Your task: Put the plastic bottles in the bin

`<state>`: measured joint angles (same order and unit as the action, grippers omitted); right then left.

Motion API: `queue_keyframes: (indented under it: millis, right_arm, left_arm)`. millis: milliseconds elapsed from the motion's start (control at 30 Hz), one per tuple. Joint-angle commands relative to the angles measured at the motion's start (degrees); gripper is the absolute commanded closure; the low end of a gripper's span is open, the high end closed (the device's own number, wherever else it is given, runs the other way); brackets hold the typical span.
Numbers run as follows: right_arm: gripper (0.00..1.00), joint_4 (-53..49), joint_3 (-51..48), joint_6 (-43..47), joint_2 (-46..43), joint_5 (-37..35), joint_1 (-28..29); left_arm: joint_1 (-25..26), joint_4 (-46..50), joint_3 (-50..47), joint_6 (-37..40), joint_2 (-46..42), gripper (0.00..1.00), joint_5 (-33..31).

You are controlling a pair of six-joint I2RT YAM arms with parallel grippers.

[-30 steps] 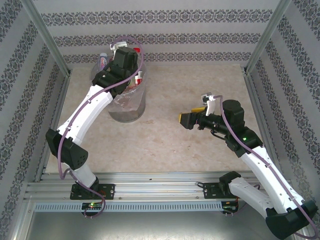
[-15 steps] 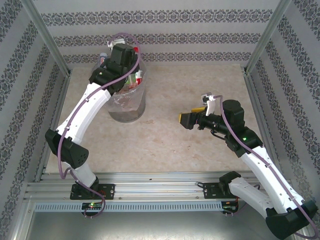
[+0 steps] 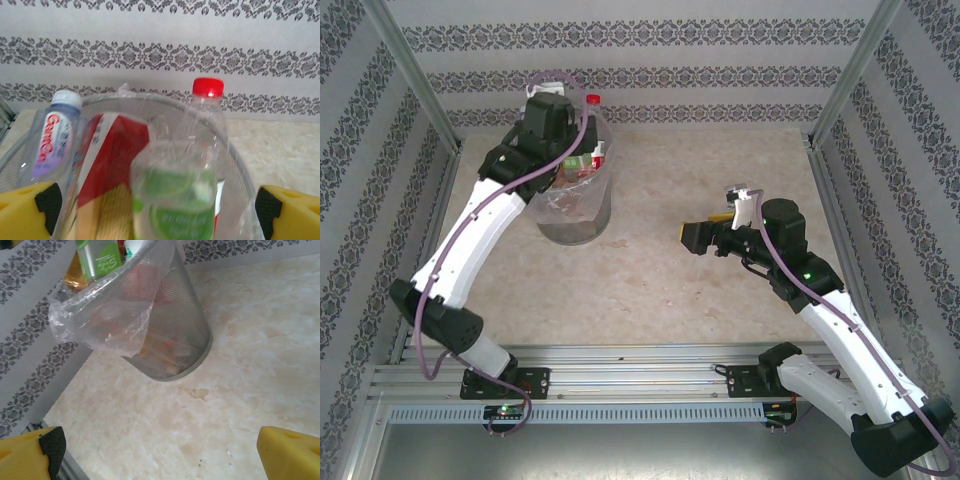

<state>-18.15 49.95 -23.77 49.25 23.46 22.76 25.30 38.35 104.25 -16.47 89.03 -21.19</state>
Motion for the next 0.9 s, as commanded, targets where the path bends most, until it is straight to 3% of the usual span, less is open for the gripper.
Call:
queue_keyframes:
  millis: [0,167,367,500,733,867]
  right_arm:
    - [0.02,-0.2,0.7,1.0,0.1,-2.7,0.3]
    - [0.02,0.2,0.5,0.8,0.7,-3.0,0.3]
    - [0.02,0.6,0.5,0.6,1.3,-3.2,0.2]
    - [0.02,1.2,0.7,0.1,1.8,-2.9,0.1]
    - [0.02,1.4,0.7,-0.2,1.8,-2.5,0.1]
    - [0.02,1.1,0.5,0.0,1.2,-3.2,0.1]
  left_arm:
    - [1.5,2.1,-4.6,1.1,-6.9,0.00,-1.1]
    - [2.8,3.7,-15.1,0.6,-16.2,0.00,-1.2]
    - [2.8,1.9,-29.1,1.5,-27.9,0.00,8.3]
    - [2.8,3.6,-33.7,1.2,-29.2,0.00,11.9]
    - [2.9,-12.7,-45.7,1.6,-32.9,0.00,13.9]
    - [2.8,-18.8,-48.3,2.7,-31.9,0.00,11.1]
